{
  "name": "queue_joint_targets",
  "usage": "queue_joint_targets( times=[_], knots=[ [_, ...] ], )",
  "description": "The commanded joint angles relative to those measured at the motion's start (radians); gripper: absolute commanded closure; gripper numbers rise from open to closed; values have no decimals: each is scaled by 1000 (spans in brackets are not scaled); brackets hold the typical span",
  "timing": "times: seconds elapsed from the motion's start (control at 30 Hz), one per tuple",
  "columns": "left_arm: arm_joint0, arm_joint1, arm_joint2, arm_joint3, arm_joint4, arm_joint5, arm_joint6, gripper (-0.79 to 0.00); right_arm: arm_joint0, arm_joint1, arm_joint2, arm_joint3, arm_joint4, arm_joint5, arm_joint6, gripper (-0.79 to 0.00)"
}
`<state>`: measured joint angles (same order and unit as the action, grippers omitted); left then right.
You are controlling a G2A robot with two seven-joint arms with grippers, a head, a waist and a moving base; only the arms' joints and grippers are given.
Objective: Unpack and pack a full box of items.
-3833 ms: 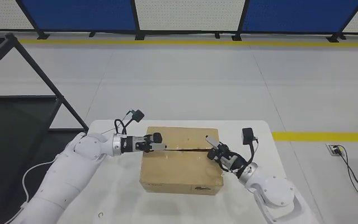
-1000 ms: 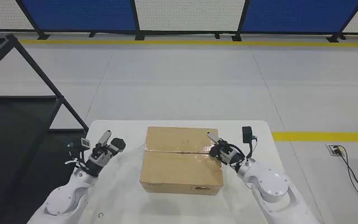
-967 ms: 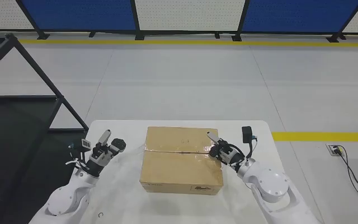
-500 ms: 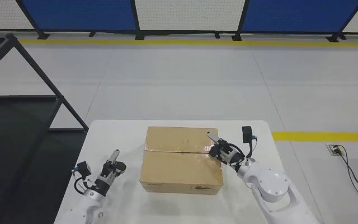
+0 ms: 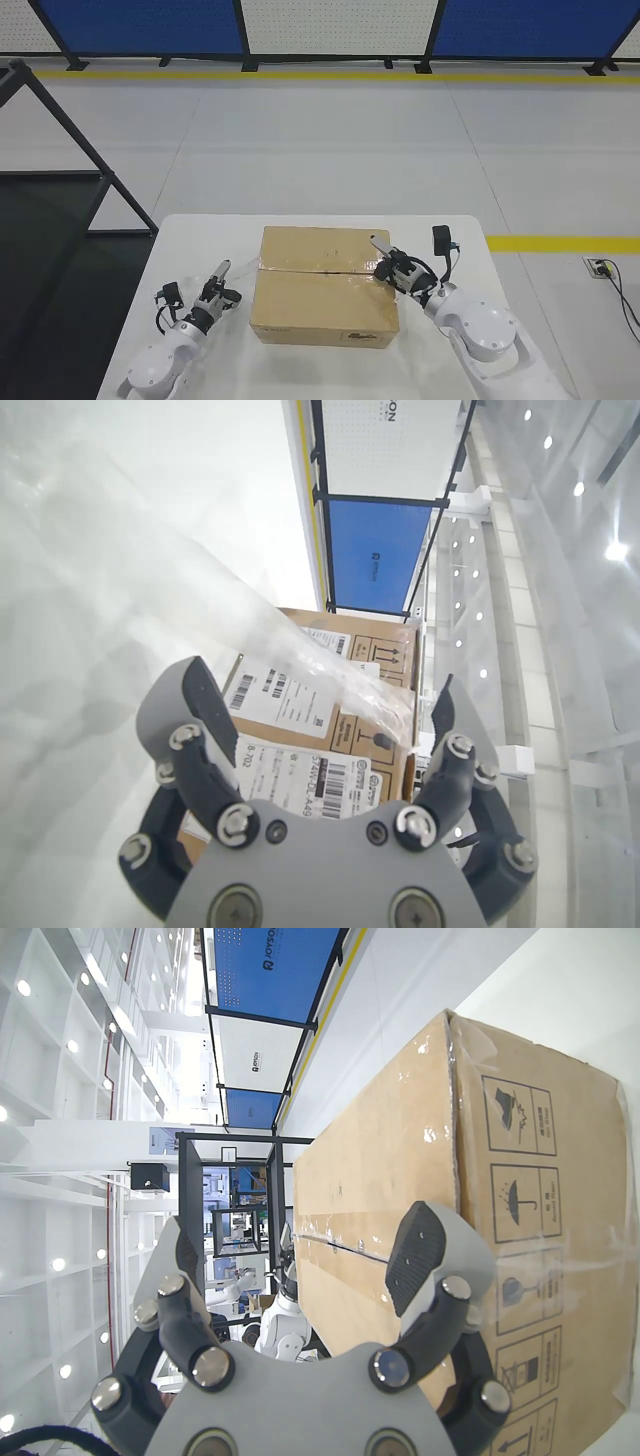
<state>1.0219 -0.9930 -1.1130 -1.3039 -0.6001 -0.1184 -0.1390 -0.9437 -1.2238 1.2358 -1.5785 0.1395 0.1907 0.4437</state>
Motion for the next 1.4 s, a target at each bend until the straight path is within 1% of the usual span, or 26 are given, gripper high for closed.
queue_joint_targets(
  times=[0.0,0.1,0.2,0.37,0.63,0.77,0.83,1.0,1.17,1.37],
  knots=[
    [-24,-9,10,34,-19,2,-15,-785,0,0,0,0,0,0,0,-785],
    [-59,-24,24,76,-54,0,-54,-785,0,0,0,0,0,0,0,-785],
    [-84,-37,34,111,-52,-19,-45,-785,0,0,0,0,0,0,0,-785],
    [-106,-61,42,149,-74,-69,21,-785,0,0,0,0,0,0,0,-785],
    [-142,-96,52,202,-111,-98,83,-785,0,0,0,0,0,0,0,-785],
    [-159,-117,51,226,-128,-157,169,-785,0,0,0,0,0,0,0,-785],
    [-163,-127,51,233,-131,-185,195,-785,0,0,0,0,0,0,0,-785],
    [-152,-140,41,235,-77,-258,277,-785,0,0,0,0,0,0,0,-785],
    [-125,-146,26,223,-11,-262,322,-785,0,0,0,0,0,0,0,-785],
    [-71,-146,-17,193,21,-267,339,-785,0,0,0,0,0,0,0,-785]
  ],
)
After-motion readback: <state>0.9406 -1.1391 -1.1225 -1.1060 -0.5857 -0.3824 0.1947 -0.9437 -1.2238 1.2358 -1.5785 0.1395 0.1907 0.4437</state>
